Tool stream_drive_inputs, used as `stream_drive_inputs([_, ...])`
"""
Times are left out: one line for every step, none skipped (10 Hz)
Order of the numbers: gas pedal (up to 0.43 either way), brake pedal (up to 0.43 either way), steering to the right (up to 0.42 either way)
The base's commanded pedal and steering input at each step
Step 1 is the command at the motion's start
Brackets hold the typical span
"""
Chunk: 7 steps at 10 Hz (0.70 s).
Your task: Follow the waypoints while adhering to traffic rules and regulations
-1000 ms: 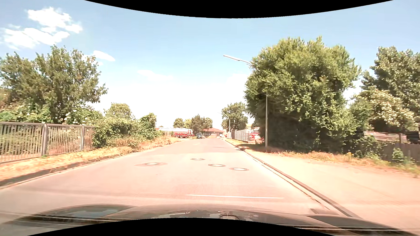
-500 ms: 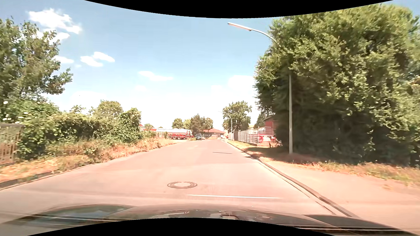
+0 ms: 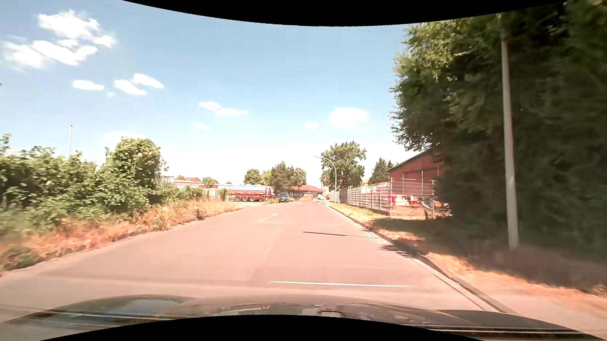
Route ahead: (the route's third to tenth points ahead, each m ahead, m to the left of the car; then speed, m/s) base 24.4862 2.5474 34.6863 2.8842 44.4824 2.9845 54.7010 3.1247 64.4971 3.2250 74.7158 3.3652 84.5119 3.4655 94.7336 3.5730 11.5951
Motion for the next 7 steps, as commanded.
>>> stream_drive_inputs([0.220,0.000,0.004])
stream_drive_inputs([0.220,0.000,0.004])
stream_drive_inputs([0.220,0.000,0.004])
stream_drive_inputs([0.220,0.000,0.003])
stream_drive_inputs([0.220,0.000,0.003])
stream_drive_inputs([0.209,0.000,0.002])
stream_drive_inputs([0.209,0.000,0.002])
